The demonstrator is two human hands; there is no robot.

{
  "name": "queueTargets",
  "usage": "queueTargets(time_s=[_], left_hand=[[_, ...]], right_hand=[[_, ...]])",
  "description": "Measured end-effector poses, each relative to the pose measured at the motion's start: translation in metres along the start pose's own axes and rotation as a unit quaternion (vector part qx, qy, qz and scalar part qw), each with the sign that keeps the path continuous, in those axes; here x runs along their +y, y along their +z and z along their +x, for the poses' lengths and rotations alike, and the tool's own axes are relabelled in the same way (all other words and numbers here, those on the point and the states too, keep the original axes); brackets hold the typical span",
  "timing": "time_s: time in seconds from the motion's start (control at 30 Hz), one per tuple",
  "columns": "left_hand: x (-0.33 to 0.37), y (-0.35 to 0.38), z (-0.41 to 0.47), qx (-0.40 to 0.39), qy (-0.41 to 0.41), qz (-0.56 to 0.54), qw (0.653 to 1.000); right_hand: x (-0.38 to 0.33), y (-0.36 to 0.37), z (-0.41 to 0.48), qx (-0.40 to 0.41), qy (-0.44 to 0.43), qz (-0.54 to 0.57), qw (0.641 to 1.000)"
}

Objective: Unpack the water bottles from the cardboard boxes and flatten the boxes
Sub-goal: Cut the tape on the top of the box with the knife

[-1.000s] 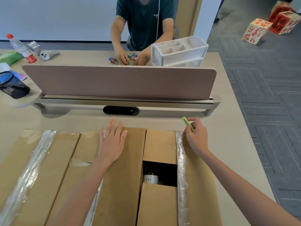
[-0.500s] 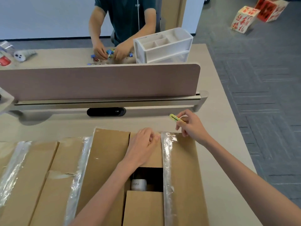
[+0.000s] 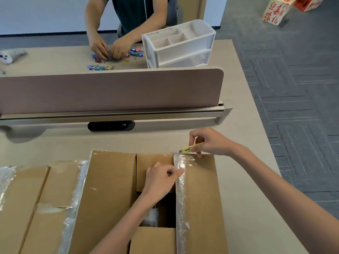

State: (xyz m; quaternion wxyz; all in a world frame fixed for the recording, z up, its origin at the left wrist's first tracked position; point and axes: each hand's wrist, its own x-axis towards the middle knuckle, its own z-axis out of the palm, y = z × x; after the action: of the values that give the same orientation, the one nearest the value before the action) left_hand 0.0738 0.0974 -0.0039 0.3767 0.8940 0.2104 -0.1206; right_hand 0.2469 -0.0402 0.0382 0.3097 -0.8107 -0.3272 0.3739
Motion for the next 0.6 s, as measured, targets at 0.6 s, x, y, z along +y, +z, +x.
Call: queueTargets(time_s=[0.6], left_hand=[[0.0,-0.007,0.001,-0.099,-0.013,-0.05,0.994]], right_hand=[[-0.022,-0.004,0.015,-0.04,-0.018,-0.086,0.995]])
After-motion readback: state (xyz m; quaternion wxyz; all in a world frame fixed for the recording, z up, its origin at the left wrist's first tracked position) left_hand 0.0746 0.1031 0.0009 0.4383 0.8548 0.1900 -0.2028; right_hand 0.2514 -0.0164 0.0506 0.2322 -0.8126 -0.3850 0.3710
